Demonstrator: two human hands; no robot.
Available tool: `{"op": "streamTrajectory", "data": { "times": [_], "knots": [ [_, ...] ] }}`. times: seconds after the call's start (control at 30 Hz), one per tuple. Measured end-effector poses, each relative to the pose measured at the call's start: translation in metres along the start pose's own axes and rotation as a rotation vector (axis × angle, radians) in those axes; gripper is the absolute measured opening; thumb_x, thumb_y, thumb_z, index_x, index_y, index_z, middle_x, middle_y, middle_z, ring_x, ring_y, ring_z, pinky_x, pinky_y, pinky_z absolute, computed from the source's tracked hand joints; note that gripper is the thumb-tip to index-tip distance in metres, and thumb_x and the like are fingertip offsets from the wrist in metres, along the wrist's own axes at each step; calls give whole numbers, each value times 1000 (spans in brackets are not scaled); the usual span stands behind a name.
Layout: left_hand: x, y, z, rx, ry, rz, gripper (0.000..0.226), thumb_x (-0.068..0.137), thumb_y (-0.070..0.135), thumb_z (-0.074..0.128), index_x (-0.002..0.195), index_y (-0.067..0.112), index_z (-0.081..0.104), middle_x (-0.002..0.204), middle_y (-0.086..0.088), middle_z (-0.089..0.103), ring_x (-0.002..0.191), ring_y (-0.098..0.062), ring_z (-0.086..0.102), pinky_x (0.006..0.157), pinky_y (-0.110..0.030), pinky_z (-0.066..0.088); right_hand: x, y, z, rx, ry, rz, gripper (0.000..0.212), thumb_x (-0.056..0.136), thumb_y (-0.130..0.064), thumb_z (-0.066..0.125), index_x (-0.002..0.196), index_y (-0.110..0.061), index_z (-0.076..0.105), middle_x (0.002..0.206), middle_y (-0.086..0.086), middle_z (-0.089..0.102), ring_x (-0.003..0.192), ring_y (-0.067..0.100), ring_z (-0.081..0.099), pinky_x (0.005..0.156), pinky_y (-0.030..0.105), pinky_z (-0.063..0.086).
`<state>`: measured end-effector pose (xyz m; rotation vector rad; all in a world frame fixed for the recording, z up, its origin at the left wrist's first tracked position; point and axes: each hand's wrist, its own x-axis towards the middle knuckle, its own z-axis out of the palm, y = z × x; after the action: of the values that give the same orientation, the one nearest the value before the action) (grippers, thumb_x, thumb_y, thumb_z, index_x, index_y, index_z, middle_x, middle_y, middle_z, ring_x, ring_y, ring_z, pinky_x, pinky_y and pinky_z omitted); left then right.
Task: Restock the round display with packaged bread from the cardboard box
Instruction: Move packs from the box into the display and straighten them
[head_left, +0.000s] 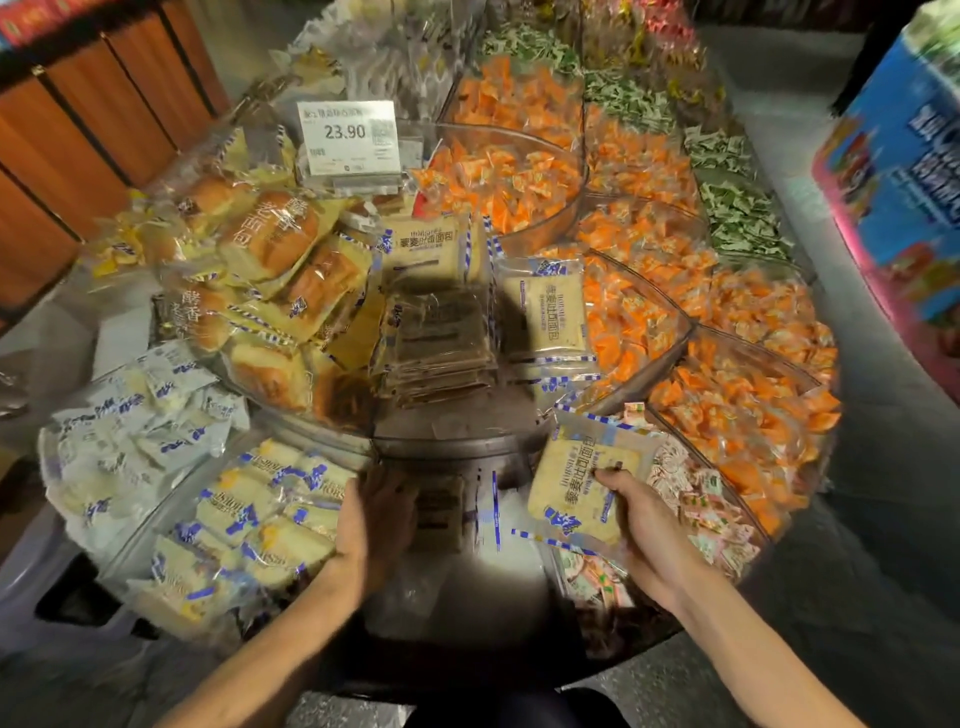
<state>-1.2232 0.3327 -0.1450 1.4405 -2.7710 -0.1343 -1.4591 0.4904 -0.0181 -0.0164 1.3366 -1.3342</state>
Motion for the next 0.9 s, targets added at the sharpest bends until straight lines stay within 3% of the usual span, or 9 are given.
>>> {"op": "streamTrajectory", "data": {
  "times": [0.07, 0.17, 0.27, 0.4, 0.5, 0.57, 0.63, 0.77, 0.9],
  "knots": [
    [-3, -1, -1, 62, 0, 11, 41, 40, 21, 95, 77, 18, 77, 89, -12, 73, 86, -35, 70, 74, -41, 40, -3, 3, 3, 19, -1, 11, 28, 99, -19, 53, 125, -16, 61, 112, 10, 74, 99, 29, 73, 72, 41, 60],
    [-6, 1, -9, 38, 130, 20, 45, 54, 20, 91, 96, 19, 77, 97, -11, 71, 91, -34, 66, 74, -43, 52, -7, 7, 10, 47, -22, 20, 30, 99, -21, 53, 128, -16, 59, 115, 12, 73, 102, 30, 72, 80, 44, 58],
    [-14, 8, -29, -353, 243, -63, 22, 82, 25, 78, 102, 17, 73, 100, -5, 69, 92, -26, 62, 81, -39, 52, -9, 9, 20, 124, -46, 31, 28, 100, -21, 52, 126, -14, 60, 116, 14, 72, 100, 31, 73, 71, 44, 62],
    [-41, 33, -64, -1411, -410, -404, 37, 91, 45, 60, 101, 10, 68, 87, -4, 67, 73, -16, 64, 58, -25, 50, -12, 27, 40, 211, -61, 65, 26, 99, -18, 54, 123, -11, 63, 114, 18, 72, 93, 30, 74, 54, 39, 61],
    [-72, 44, -60, -1652, -511, -488, 27, 87, 18, 76, 103, 2, 62, 89, -18, 65, 68, -26, 66, 52, -29, 55, -16, 67, 54, 142, -99, 74, 23, 97, -12, 56, 116, -8, 67, 114, 19, 72, 96, 30, 73, 71, 43, 63],
    [-86, 40, -54, -1664, -434, -536, 36, 73, 3, 83, 102, 0, 63, 88, -18, 70, 74, -27, 66, 60, -31, 57, -18, 95, 59, 40, -80, 115, 18, 91, -11, 62, 107, -8, 70, 107, 16, 75, 88, 24, 75, 72, 39, 63],
    [-89, 25, -54, -1557, -335, -574, 38, 73, -6, 82, 105, 4, 64, 86, -7, 74, 74, -17, 68, 66, -28, 57, -15, 110, 59, -71, -17, 121, 23, 81, -18, 70, 102, -10, 70, 99, 10, 76, 79, 18, 72, 65, 33, 59],
    [-65, -18, -70, -1249, -330, -462, 60, 71, -2, 85, 119, 13, 53, 96, 3, 64, 76, -1, 59, 61, -8, 48, 8, 110, 53, -70, 95, -21, 24, 87, -8, 71, 106, -13, 59, 91, 19, 62, 57, 16, 59, 40, 19, 42],
    [-24, -43, -82, -1010, -390, -325, 69, 72, 10, 87, 127, 15, 46, 102, 1, 58, 83, -7, 59, 63, -13, 50, 31, 107, 64, -325, 140, -74, 25, 86, -4, 75, 104, -7, 57, 89, 15, 69, 60, 21, 65, 48, 22, 49]
  ]
}}
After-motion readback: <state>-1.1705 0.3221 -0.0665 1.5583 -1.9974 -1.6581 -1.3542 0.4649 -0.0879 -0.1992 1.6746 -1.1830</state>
